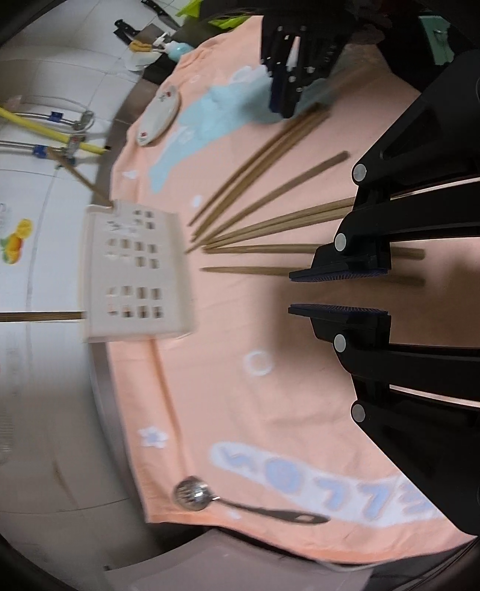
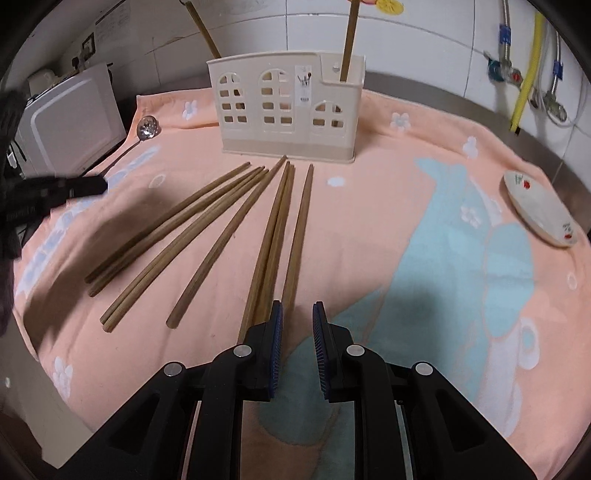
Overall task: Organize utensils
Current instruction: 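Close the left tool on another chopstick while the right tool grasps one too, then raise the left tool's chopstick over the holder while the right tool lifts its own, then open the left tool to drop its chopstick in the holder while the right tool releases, then grasp a third chopstick with the left tool while the right tool grasps another, then carry the left tool's chopstick up into the holder while the right tool inserts its own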
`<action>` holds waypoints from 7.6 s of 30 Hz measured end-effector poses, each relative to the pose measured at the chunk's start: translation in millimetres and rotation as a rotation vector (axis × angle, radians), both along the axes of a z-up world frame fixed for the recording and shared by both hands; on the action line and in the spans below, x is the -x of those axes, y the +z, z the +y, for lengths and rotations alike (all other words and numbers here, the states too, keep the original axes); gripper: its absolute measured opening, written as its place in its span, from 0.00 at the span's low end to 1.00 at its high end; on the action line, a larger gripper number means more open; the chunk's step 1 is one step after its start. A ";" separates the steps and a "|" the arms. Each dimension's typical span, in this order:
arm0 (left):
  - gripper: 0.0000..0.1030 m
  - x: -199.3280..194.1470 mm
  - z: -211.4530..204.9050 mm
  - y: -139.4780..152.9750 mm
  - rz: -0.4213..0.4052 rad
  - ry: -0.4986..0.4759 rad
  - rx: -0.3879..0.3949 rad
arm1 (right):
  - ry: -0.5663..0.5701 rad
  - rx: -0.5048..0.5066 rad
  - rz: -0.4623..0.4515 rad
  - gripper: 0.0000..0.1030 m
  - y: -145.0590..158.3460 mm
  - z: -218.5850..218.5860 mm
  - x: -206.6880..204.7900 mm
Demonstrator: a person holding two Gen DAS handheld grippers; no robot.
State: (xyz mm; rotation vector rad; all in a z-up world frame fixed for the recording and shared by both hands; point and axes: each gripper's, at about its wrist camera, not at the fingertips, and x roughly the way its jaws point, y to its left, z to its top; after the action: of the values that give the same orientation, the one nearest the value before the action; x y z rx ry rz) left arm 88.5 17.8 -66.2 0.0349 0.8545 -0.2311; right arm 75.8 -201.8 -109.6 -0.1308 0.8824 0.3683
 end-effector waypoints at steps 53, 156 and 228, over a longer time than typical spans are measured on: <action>0.06 5.2 -9.0 32.6 -0.087 -0.020 0.033 | 0.012 -0.077 -0.215 0.07 85.8 2.7 0.0; 0.72 13.0 -0.8 -9.1 -0.060 0.082 -0.059 | 0.026 -0.017 -0.033 0.18 0.5 9.1 9.9; 0.06 8.3 -26.0 6.1 -0.072 -0.038 0.007 | 0.043 -0.124 -0.254 0.06 122.9 12.0 -19.0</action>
State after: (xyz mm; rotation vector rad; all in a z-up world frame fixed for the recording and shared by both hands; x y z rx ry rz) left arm 80.1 -8.2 -60.0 0.0528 0.7821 -0.2667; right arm 94.8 -189.9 13.3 -0.0800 0.6053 0.4351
